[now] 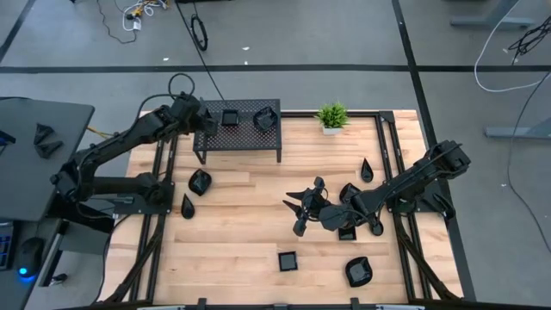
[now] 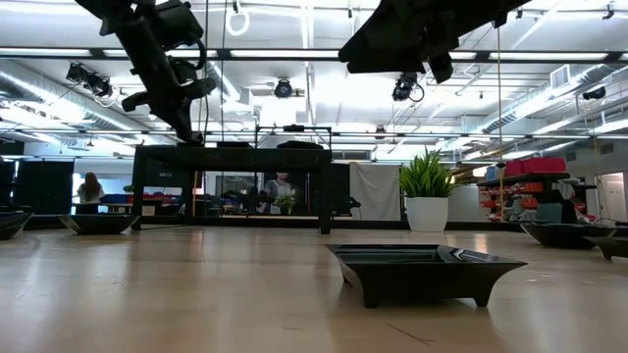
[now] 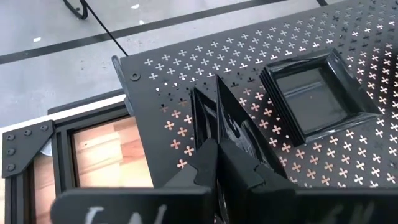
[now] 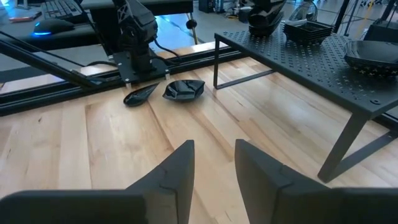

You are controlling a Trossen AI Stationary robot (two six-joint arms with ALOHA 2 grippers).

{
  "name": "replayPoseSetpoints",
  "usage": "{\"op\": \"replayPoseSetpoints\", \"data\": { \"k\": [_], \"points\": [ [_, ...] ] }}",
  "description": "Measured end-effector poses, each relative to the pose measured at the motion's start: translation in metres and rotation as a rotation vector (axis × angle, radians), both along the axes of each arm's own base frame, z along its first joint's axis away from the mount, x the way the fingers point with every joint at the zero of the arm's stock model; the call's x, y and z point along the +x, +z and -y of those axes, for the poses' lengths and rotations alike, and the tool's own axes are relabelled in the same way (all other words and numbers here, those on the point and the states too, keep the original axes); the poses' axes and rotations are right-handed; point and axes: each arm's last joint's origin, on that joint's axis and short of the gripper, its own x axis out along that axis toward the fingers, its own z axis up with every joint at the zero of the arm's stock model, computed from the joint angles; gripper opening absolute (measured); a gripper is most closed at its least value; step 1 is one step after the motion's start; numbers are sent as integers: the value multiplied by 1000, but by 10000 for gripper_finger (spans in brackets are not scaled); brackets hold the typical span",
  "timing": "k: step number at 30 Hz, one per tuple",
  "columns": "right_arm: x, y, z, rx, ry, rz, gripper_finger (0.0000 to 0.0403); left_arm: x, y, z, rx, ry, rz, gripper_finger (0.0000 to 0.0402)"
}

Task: Pick & Place Mini shaped plates
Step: Stack the black drop shaped plate on top of the black drop shaped plates on the shelf, then stack the black leaf shaped plate on top of the black leaf shaped plates on the shelf

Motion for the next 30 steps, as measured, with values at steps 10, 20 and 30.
{"op": "replayPoseSetpoints", "data": {
  "k": [10,20,30],
  "points": [
    [0,0,0,0,0,0,116,0,0,0,-1,-1,0,77],
    [0,0,0,0,0,0,116,-4,15,18,33,-104,66,63],
    [0,0,0,21,-7,9,116,28,19,73,100,-393,36,10]
  ]
}}
